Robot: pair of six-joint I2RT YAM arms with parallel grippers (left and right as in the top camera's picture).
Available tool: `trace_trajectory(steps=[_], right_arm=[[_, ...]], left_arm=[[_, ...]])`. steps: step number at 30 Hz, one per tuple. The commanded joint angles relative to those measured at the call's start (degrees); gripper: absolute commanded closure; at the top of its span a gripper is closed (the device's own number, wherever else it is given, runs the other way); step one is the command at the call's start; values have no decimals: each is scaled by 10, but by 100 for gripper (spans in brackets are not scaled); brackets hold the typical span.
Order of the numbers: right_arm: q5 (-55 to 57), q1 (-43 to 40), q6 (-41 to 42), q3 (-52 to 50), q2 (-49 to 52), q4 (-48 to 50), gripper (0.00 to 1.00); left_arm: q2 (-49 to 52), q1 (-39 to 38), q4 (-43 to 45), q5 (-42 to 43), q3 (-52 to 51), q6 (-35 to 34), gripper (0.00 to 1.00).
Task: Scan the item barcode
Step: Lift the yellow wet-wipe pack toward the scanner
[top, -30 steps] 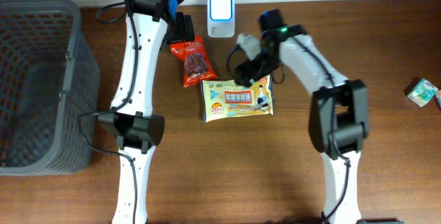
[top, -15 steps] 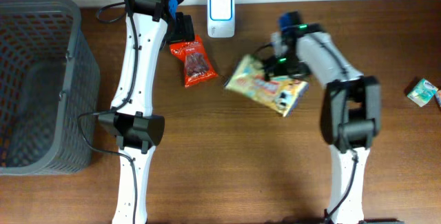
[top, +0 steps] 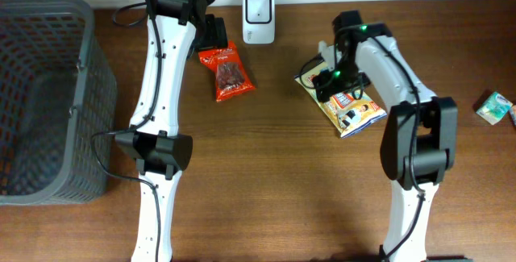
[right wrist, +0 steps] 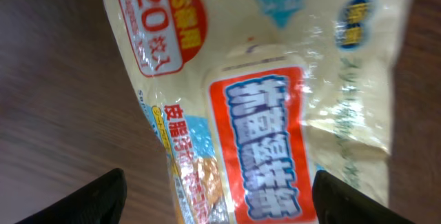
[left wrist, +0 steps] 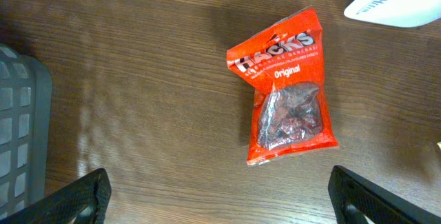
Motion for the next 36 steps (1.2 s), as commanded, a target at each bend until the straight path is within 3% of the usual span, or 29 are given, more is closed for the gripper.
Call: trace_trajectory(steps=[1,3,5,6,7,10,12,15,19,21,24,31,36], right_arm=[[62,5,-25,-57,-7,42,14],[66,5,-24,-91,-7,82,16],[73,5,-22,-101,-7,99,41],[73,5,-9,-101,-7,107,80],[72,5,16,-99,-7,114,87],[26,5,70,-92,-7,121,87],[-81,4,76,-68,-7,88,96],[-289,-9,146,-18,-7,23,96],[-615,-59,145,-7,-7,-13,96],[-692,-79,145,-7,-7,-61,96],[-743,-88,135,-7,-7,-114,96],[-689,-53,-103,-7,-7,-309,96],[-597,-24,-92,-8,-7,-325,96]], left_arm=[[-9,-2,-1,-4,4,-3,1],[-9,-4,-1,-4,3,-3,1],[-9,-8,-1,-4,4,-3,1],[-9,-9,-1,-4,4,-3,1],[-9,-9,-1,-4,4,-3,1],[-9,-8,-1,-4,4,-3,1],[-9,-10,-1,-4,4,-3,1],[-9,-10,-1,-4,4,-3,1],[-9,-10,-1,-4,4,-3,1],[-9,-10,-1,-4,4,-3,1],[-9,-10,-1,-4,4,-3,1],[-9,-10,-1,-4,4,-3,1],[-9,-10,-1,-4,4,-3,1]])
